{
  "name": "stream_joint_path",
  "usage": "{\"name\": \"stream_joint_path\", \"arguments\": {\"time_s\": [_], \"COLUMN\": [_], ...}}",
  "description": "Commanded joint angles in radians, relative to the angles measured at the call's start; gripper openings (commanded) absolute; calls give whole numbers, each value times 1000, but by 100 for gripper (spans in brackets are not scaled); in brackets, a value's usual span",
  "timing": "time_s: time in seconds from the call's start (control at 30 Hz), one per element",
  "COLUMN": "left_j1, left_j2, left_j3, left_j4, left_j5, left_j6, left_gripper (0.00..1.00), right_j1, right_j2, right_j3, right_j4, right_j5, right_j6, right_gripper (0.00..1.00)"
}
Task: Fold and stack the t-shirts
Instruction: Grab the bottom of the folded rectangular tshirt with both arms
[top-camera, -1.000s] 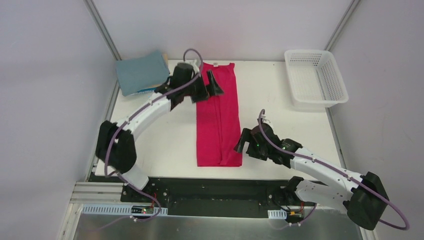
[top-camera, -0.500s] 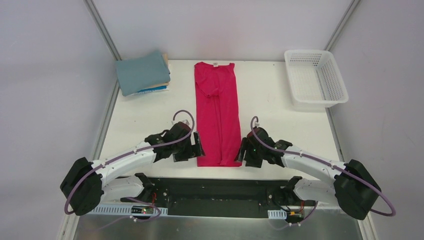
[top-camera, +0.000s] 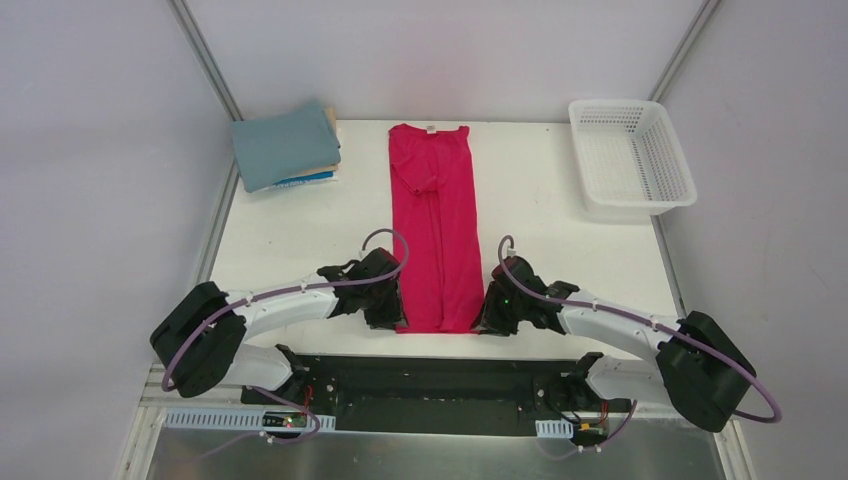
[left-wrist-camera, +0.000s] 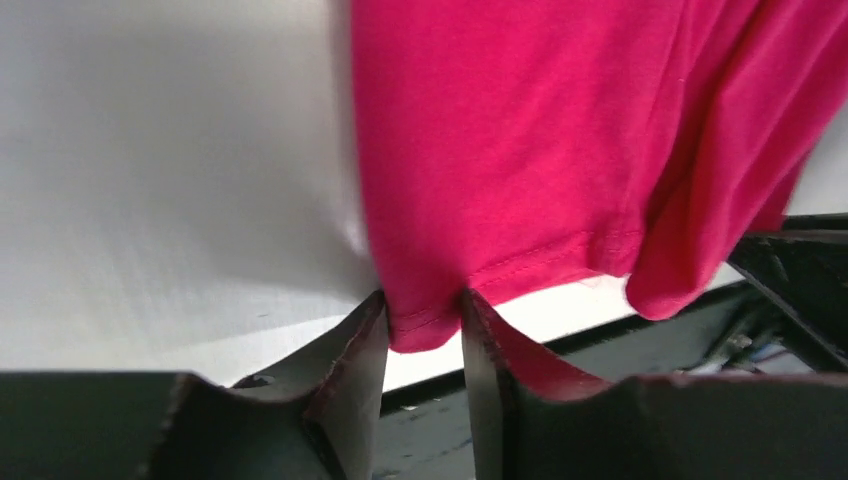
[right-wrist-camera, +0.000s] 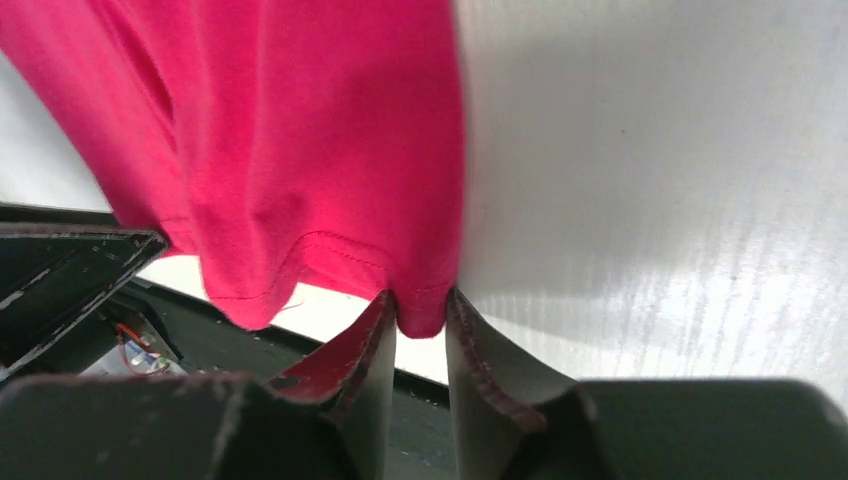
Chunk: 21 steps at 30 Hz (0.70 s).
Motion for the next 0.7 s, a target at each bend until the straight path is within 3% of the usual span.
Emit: {"name": "stream_joint_path", "arguments": {"time_s": [0.0, 0.07, 0.17, 0.47, 0.67], "left_j1": [-15, -15, -15, -17, -22], "left_j2": [71, 67, 37, -133, -166], "left_j3": [-20, -34, -58, -131, -120], "left_j4": [-19, -24, -39, -88, 29], "left_j5": [29, 31, 38, 43, 51], "left_j6": [-6, -11, -15, -42, -24], "left_gripper": [21, 0, 0, 0, 0], "right_j1": [-2, -1, -2, -1, 2], "right_j2": [8, -2, -39, -209, -238], "right_j3": [-18, -25, -56, -150, -149], "right_j4": [-44, -63, -70, -2, 149], "right_j5": [25, 22, 9, -111, -143], "right_j6": [15, 12, -4, -39, -26], "right_gripper": [20, 12, 0, 0, 0]}}
